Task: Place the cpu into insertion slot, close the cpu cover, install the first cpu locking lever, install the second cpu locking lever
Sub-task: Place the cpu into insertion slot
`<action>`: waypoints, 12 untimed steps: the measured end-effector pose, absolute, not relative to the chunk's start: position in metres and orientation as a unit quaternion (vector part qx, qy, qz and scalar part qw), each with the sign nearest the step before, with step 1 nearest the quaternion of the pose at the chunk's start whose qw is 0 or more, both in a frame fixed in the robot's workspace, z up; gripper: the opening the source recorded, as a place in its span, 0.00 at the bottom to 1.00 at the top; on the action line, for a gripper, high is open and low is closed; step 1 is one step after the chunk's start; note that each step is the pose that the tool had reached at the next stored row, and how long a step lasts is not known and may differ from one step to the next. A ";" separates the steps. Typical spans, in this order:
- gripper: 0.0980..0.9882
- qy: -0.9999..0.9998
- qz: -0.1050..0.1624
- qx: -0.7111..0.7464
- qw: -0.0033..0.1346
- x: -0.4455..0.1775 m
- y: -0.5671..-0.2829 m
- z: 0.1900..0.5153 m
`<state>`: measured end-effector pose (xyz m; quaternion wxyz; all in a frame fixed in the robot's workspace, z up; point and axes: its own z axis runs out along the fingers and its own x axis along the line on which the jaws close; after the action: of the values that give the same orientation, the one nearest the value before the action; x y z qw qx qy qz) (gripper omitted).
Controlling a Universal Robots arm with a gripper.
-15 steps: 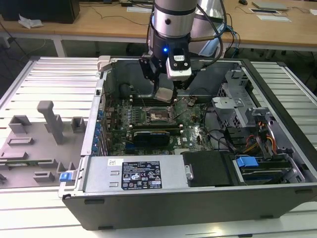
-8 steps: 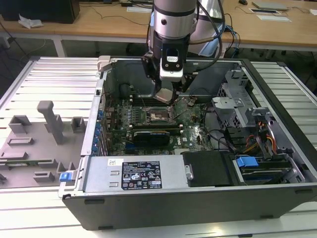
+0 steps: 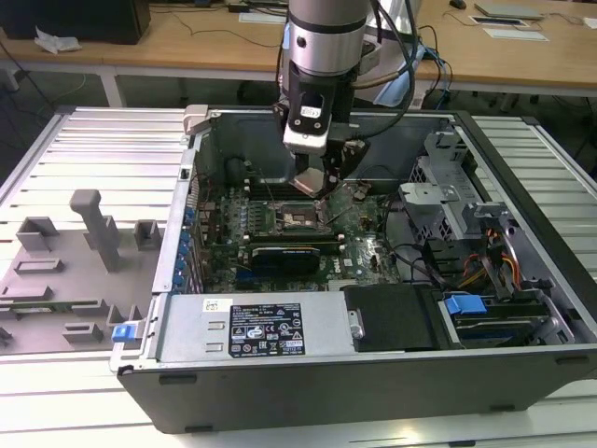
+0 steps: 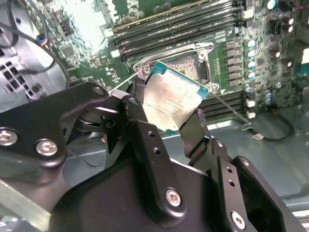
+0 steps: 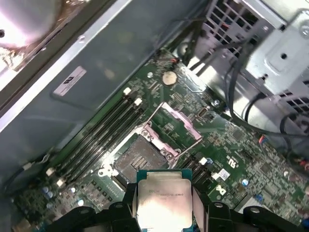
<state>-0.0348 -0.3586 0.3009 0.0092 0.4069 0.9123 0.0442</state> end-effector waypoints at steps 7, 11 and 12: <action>0.50 0.872 0.043 0.488 0.013 -0.035 -0.359 0.299; 0.50 0.853 0.043 0.520 0.015 -0.035 -0.359 0.297; 0.50 0.847 0.043 0.530 0.015 -0.035 -0.359 0.297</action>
<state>-0.0348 -0.3586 0.2971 0.0152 0.5295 0.8471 0.0425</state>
